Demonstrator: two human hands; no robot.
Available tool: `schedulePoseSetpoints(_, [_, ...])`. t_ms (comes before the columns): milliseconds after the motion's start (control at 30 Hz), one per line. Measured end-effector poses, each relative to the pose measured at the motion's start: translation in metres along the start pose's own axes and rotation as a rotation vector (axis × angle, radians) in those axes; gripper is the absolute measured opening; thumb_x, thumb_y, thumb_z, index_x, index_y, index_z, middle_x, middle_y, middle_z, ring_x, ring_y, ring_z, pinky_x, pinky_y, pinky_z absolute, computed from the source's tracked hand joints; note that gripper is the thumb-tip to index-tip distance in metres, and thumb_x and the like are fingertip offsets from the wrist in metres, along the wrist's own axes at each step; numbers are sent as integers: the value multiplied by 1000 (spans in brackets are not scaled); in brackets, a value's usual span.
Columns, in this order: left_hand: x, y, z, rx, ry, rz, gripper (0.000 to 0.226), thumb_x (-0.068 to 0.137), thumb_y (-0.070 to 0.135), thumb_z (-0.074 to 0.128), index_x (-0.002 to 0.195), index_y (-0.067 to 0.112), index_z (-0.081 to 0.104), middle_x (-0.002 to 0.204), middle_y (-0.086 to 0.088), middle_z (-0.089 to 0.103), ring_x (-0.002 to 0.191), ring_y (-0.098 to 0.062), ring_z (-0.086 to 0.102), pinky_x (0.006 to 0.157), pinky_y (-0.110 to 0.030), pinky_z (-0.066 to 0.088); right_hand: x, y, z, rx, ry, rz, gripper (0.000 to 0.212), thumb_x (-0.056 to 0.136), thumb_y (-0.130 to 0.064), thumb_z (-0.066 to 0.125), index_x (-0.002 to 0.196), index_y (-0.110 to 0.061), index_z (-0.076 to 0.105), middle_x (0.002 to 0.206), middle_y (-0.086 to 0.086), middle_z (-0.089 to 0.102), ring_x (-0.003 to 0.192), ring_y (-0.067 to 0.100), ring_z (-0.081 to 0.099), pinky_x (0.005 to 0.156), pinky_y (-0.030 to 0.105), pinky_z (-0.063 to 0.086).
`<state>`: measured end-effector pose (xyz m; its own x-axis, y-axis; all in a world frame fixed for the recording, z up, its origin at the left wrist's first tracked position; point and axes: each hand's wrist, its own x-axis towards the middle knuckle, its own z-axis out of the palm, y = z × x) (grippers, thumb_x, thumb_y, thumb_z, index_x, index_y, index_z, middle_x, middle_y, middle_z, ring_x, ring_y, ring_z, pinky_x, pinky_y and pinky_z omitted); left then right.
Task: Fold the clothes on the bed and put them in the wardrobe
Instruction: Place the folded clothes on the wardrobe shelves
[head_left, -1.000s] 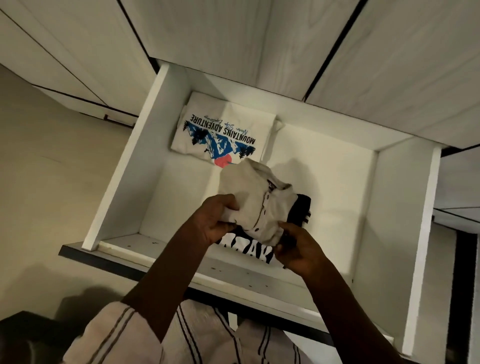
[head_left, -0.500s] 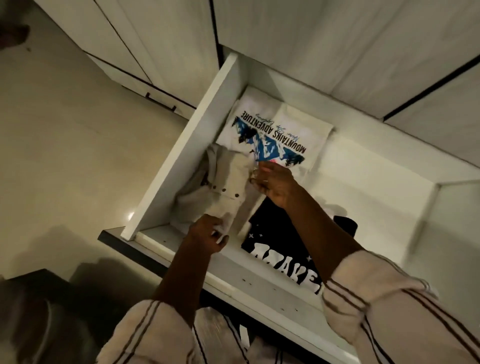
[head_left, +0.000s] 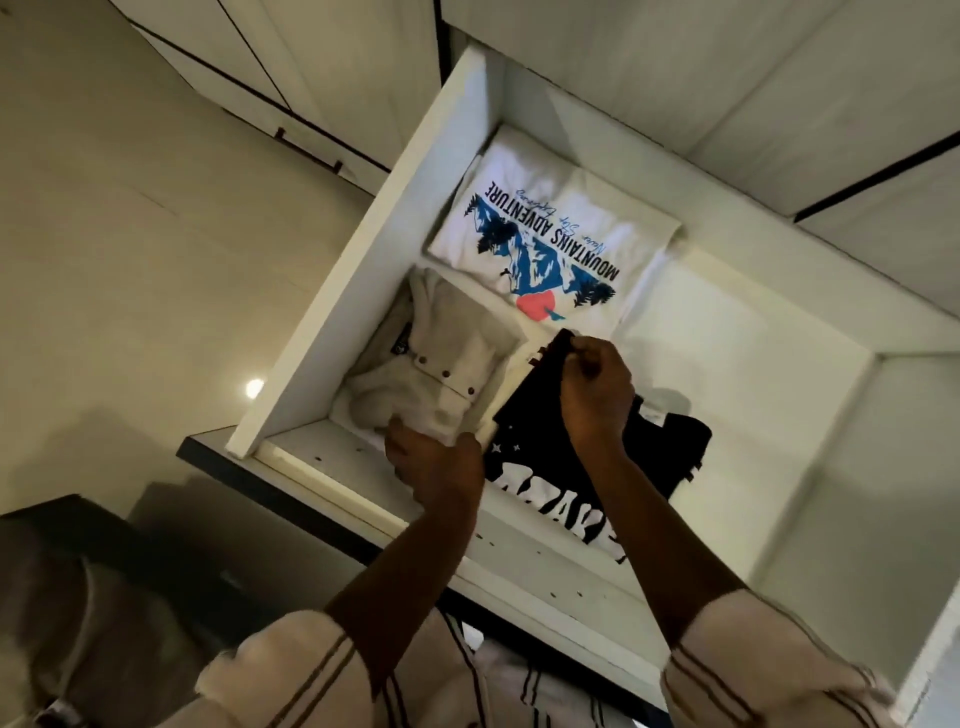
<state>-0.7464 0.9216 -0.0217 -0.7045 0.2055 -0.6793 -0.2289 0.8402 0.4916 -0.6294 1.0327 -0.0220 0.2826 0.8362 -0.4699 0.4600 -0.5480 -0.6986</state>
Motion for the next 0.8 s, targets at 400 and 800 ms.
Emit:
schedulePoseSetpoints(400, [-39, -30, 59, 282, -255, 208, 88, 74, 25, 88, 149, 24, 43, 152, -10, 37, 132, -35, 51, 109, -50, 48, -44, 136, -107, 95, -37, 580, 96, 77, -34, 90, 152, -21, 31, 140, 13, 57, 119, 31, 59, 106, 45, 51])
schedulePoseSetpoints(800, [-76, -29, 64, -293, -175, -225, 58, 74, 12, 90, 125, 10, 61, 113, -16, 72, 88, -28, 74, 61, -35, 63, -49, 144, -132, 256, -113, 705, 82, 80, -41, 83, 146, -20, 41, 137, 9, 55, 119, 30, 57, 96, 50, 55])
